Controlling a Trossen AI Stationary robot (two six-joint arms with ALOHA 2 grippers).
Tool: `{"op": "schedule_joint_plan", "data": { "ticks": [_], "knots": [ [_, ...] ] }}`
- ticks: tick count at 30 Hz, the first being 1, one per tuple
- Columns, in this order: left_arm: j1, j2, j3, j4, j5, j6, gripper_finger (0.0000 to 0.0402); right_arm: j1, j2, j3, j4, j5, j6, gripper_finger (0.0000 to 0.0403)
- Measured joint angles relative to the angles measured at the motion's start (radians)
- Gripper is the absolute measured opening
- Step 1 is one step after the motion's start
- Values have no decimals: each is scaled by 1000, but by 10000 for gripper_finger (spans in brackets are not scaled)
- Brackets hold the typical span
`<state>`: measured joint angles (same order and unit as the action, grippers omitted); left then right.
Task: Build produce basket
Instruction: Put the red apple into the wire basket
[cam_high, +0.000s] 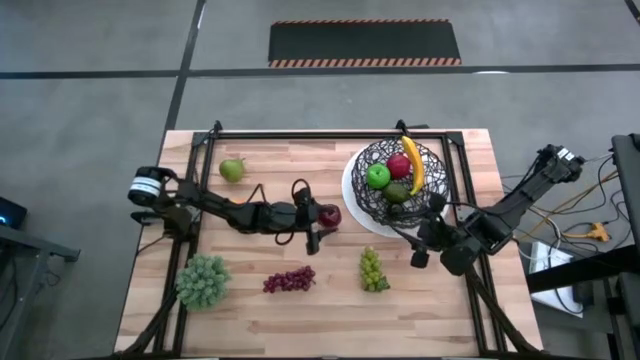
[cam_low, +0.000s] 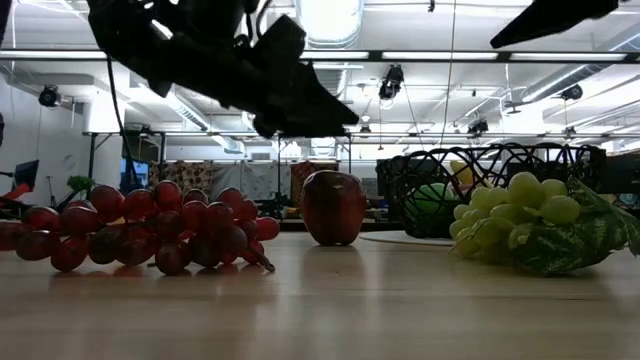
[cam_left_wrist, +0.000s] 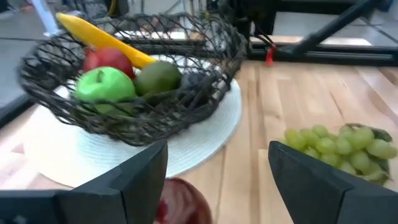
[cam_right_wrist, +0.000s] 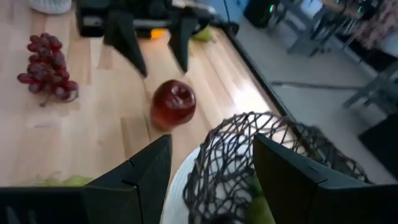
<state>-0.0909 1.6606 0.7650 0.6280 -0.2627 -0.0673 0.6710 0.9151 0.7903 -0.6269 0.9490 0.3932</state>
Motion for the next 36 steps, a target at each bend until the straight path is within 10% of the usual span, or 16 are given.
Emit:
{"op": "schedule_joint_plan", "data": {
  "ticks": [5, 11, 36],
  "knots": [
    [18, 31, 7, 8, 10, -5, 240, -11, -79, -156, 375, -63, -268, 210],
    [31, 31, 7, 10, 8, -5, 222, -115, -174, -333, 880, -417, -592, 205],
    [77, 80, -3, 5, -7, -7, 124, -257, -374, -475, 916, -534, -624, 182]
  ]
}}
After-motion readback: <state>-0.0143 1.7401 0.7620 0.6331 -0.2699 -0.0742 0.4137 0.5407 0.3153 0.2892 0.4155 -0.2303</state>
